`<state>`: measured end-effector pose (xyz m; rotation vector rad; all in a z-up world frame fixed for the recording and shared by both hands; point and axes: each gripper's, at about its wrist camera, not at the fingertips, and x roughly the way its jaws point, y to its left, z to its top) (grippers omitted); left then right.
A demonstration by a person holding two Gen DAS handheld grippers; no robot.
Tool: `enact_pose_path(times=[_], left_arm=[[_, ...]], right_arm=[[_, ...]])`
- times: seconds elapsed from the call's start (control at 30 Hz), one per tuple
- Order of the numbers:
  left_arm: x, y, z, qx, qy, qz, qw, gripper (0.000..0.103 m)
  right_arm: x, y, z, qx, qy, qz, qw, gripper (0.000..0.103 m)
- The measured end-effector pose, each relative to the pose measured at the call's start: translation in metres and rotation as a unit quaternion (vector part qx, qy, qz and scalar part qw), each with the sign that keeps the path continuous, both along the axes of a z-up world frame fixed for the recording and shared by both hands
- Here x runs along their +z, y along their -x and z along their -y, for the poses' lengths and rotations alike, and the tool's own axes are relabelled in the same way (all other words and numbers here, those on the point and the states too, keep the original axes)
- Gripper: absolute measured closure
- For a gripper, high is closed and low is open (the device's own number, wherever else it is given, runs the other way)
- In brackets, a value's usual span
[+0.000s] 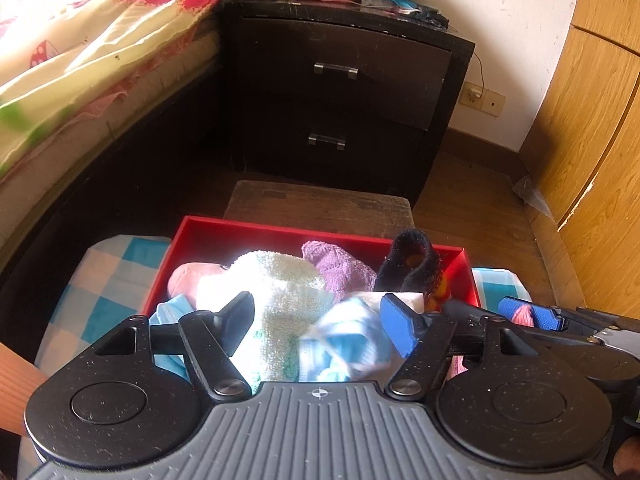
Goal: Organize soft objects
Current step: 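Release the mask and the pink hat into the red box with both grippers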
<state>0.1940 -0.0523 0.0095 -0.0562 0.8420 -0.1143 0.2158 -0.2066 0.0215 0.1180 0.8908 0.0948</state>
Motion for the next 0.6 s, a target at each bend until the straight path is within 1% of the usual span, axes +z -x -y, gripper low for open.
enact_pose_path(times=[0.17,0.4,0.6], left_arm=[[0.005,0.005,0.001,-0.002,-0.009,0.008,0.9999,0.027],[0.013,0.015,0.001,-0.003,-0.014,0.015,0.9998,0.026],[0.023,0.031,-0.002,-0.003,-0.018,0.023,0.9996,0.025]], right_arm=[[0.004,0.002,0.002,0.000,0.003,0.004,1.000,0.073],[0.014,0.010,0.002,0.004,0.008,0.013,1.000,0.072],[0.025,0.021,0.005,0.005,0.012,0.016,1.000,0.072]])
